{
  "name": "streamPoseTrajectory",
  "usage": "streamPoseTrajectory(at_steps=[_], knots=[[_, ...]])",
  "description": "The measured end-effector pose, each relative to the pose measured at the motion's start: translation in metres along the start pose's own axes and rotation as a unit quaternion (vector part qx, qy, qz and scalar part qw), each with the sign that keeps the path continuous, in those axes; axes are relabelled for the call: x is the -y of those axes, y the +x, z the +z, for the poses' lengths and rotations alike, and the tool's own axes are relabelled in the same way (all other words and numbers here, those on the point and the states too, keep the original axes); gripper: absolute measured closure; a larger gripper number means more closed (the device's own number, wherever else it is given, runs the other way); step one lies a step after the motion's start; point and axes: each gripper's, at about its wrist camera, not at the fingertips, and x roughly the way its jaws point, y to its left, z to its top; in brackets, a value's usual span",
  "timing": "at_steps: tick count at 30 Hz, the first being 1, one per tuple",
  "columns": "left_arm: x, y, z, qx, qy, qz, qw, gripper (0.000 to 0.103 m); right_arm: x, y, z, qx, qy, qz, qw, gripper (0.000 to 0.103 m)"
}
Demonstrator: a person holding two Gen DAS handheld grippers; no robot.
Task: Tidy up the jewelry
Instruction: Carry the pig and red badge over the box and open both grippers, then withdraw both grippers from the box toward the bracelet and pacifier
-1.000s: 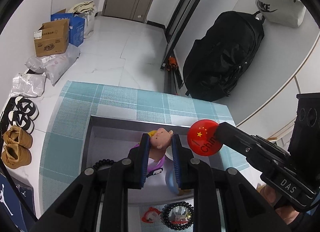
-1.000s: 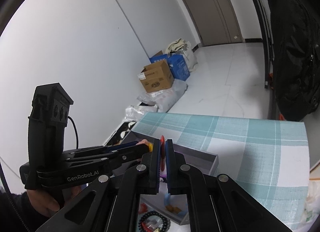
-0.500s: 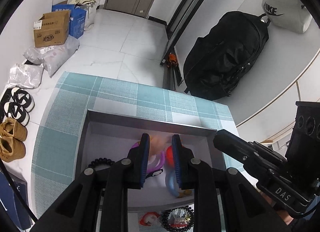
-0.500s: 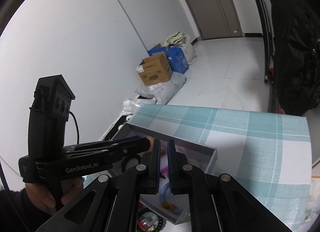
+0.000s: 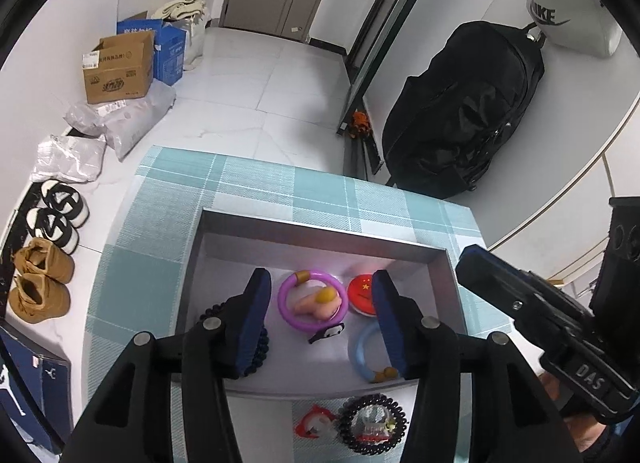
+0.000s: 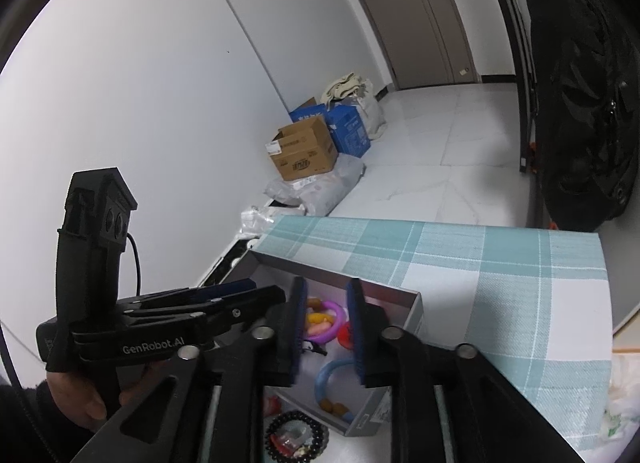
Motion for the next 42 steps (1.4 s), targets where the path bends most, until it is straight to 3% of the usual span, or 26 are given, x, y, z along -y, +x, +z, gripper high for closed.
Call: streamPoseTrajectory(at_steps=[7, 15, 20, 29, 33, 42], knots=[[0.003, -0.012, -0.006, 0.024, 0.006, 0.015, 0.9996, 0.047, -0.007, -0.012, -0.005, 0.015, -0.005, -0.003, 1.0, 0.056], [0.006, -0.03, -0.022, 0.045, 0.014, 0.046, 0.9978, 0.043, -0.015, -0.031, -0.018, 0.02, -0.013, -0.021, 0.999, 0.044], [0.013, -0.048, -0.035, 0.076, 0.023, 0.08, 0.9936, 0.033, -0.022, -0.041, -0.029, 0.024, -0.01, -0.022, 0.999, 0.037], [0.016, -0.059, -0.057, 0.068, 0.021, 0.069, 0.9951, 0.025, -0.035, -0.055, -0.05, 0.025, -0.027, -0.041, 0.998, 0.02], [0.011, -0.065, -0.07, 0.061, 0.007, 0.057, 0.9965, 0.019, -0.038, -0.056, -0.062, 0.012, -0.029, -0.05, 0.998, 0.02], [0.011, -0.055, -0.093, 0.034, 0.028, 0.07, 0.9966, 0.019, -0.049, -0.038, -0.087, -0.043, -0.06, -0.061, 0.995, 0.019]])
